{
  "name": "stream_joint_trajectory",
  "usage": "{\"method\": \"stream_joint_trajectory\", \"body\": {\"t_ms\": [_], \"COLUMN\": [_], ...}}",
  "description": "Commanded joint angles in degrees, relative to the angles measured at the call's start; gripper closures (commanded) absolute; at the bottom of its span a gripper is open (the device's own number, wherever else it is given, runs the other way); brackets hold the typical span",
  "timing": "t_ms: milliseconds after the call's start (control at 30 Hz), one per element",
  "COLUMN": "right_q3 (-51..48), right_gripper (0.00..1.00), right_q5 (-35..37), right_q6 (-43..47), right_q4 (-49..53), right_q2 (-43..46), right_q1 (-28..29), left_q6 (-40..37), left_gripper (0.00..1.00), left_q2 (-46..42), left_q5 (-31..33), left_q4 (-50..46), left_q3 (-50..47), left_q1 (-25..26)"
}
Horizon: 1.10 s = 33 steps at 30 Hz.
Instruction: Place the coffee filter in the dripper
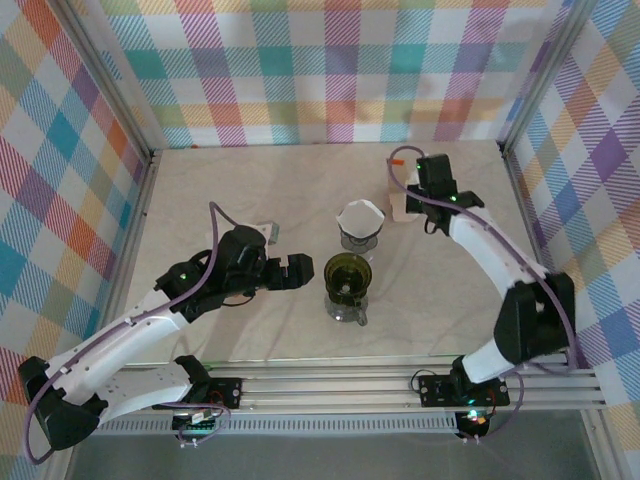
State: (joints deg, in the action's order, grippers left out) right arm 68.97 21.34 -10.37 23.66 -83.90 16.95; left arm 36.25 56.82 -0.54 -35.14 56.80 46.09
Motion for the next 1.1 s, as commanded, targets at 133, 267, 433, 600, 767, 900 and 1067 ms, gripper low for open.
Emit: {"method": "stream_joint_trajectory", "body": {"t_ms": [133,267,433,600,767,900,1067], "right_q3": [-7.6,-5.9,2.1,13.3,21.6,26.8,34.6], "right_gripper": [1.00,1.00,1.00,1.00,1.00,1.00,1.00], "right_q5": [-5.0,-10.4,-20.6,-29.4,-33.2,-31.8,-30.5], "right_q6": [-7.3,-9.3,-11.4,-11.7,-12.9,-13.1,-12.6], "right_q4": [6.3,14.1,26.9,40.5,51.6,58.2,65.0], "right_q2": [18.4,25.9,26.0,19.5,12.0,6.6,-0.3], "right_q1": [4.1,9.4,14.5,18.9,23.7,24.7,24.8], "left_q6": [0.1,-0.3,-0.4,-1.0,-1.3,-1.7,-2.2], "left_gripper": [0.00,0.00,0.00,0.00,0.00,0.00,0.00], "left_q2": [-2.9,-3.7,-4.0,-4.0,-4.0,-3.8,-3.9], "left_q5": [-0.4,-0.1,0.3,0.4,0.3,0.2,-0.1], "left_q4": [0.7,0.3,-0.2,-0.4,0.1,0.5,0.2], "left_q3": [-0.7,-0.9,-1.0,-1.0,-1.3,-1.4,-1.3], "left_q1": [0.3,0.2,0.3,0.2,0.2,0.2,0.2]}}
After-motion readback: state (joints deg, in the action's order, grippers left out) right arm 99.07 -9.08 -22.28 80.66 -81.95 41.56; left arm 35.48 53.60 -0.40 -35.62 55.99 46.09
